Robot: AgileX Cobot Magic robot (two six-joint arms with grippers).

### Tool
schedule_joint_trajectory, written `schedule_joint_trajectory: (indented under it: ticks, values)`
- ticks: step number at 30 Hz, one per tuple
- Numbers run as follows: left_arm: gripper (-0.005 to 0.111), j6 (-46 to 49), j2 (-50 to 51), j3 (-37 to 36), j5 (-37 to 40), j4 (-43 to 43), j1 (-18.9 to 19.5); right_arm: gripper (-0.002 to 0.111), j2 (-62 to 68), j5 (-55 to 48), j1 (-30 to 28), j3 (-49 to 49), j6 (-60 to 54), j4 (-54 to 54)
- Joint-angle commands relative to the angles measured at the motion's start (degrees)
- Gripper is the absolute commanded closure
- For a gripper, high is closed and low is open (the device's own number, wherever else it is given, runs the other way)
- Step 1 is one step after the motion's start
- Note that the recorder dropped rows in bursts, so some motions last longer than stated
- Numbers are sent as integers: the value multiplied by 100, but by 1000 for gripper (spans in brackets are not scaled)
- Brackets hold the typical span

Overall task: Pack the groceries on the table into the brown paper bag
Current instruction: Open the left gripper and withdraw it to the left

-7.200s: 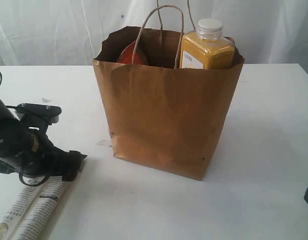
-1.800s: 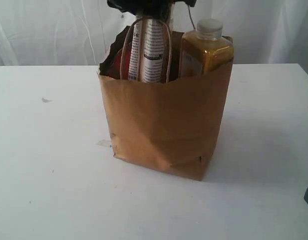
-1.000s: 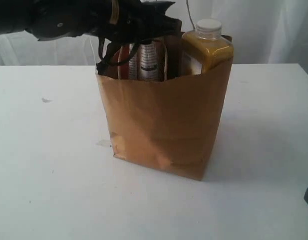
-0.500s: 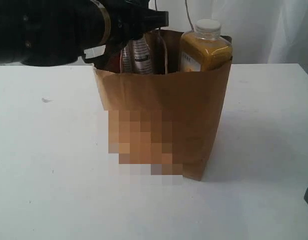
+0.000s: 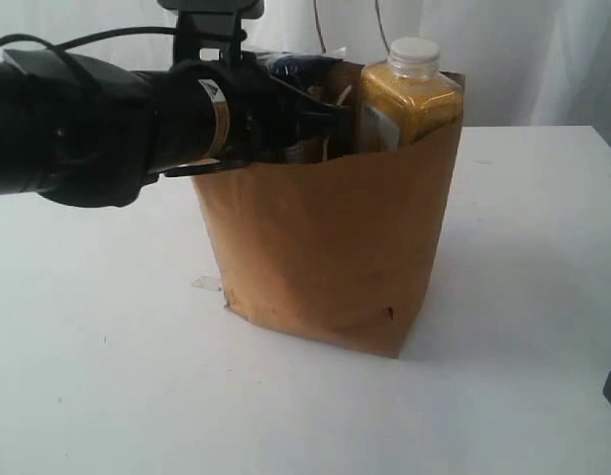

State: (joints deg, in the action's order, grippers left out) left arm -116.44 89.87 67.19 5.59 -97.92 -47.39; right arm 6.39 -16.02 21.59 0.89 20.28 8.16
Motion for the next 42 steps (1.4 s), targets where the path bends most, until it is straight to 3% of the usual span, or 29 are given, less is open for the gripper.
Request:
schedule_joint_trajectory:
  ticks: [1,16,19,26,27,37,42]
  values:
    - [107,9,-228,-46,100,-202,-10,108,-26,25,-41,-22,4,58]
    - [105,83,-551,65,54,-202,-10,108,-26,25,-41,-22,4,58]
    - [88,83,-551,161,39,-202,-10,108,-26,25,-41,-22,4,58]
    - [21,-35,-551,162,-28,-202,-10,108,-26,25,-41,-22,4,58]
    - [18,-83,-551,162,-86,-202,-10,108,-26,25,-41,-22,4,58]
    - [18,-98,-852,162,-291,-202,-10,108,-26,25,-41,-22,4,58]
    - [20,-73,-1512,162,-799,-202,-10,108,-26,25,-41,-22,4,58]
